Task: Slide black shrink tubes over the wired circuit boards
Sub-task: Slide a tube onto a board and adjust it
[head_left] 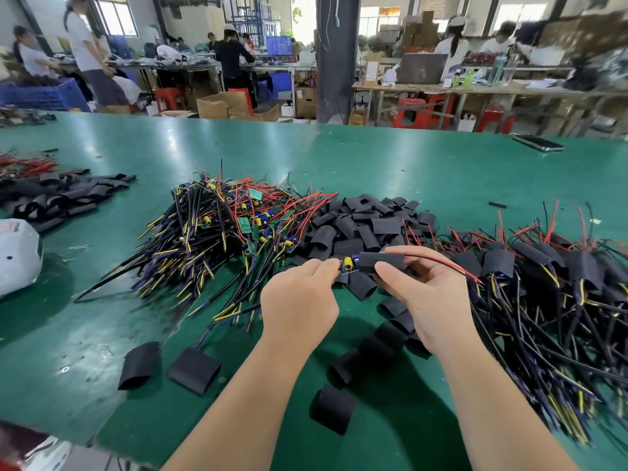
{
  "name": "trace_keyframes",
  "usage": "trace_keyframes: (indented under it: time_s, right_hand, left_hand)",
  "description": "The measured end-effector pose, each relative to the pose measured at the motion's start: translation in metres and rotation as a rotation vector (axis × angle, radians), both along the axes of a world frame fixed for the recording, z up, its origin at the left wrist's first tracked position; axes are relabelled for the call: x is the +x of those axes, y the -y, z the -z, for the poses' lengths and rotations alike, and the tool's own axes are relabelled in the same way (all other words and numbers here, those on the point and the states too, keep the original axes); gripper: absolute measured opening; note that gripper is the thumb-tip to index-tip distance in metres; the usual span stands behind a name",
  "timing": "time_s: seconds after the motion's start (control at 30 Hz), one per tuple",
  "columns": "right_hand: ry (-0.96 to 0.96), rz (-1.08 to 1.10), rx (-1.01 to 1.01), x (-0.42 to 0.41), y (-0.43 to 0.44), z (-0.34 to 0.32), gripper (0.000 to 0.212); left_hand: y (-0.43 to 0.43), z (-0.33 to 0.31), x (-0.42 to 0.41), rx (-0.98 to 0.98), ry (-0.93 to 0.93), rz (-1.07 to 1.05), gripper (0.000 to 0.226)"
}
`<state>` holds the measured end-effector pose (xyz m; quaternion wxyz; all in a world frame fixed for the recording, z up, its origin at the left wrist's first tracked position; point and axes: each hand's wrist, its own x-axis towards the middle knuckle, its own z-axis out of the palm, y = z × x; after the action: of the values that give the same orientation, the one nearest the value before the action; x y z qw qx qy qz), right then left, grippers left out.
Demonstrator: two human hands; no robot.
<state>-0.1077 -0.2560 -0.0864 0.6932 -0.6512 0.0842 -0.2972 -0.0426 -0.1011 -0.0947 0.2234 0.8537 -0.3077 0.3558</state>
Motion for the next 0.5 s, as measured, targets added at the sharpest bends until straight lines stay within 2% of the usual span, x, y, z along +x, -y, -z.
trace_keyframes:
  time_s: [0.1, 0.23, 0.4, 0.5]
  right_hand:
    - [-0.028, 0.009, -0.044, 0.0, 0.005, 0.0, 0.027]
    - [-0.037, -0.114, 0.066, -0.001, 0.009, 0.001, 0.025]
    - [-0.068, -0.17, -0.055, -0.002, 0.014, 0.002, 0.026]
    - [-0.057, -0.2, 0.006, -0.003, 0.015, 0.001, 0.029]
  left_hand:
    - [0.001, 0.001, 0.002, 0.007, 0.012, 0.034, 0.028]
    - [0.0, 0.003, 0.001, -0.063, -0.021, 0.06, 0.026]
    - [0.0, 0.004, 0.0, -0.124, -0.115, 0.095, 0.027]
    - [0.0, 0.003, -0.001, -0.143, -0.11, 0.108, 0.03]
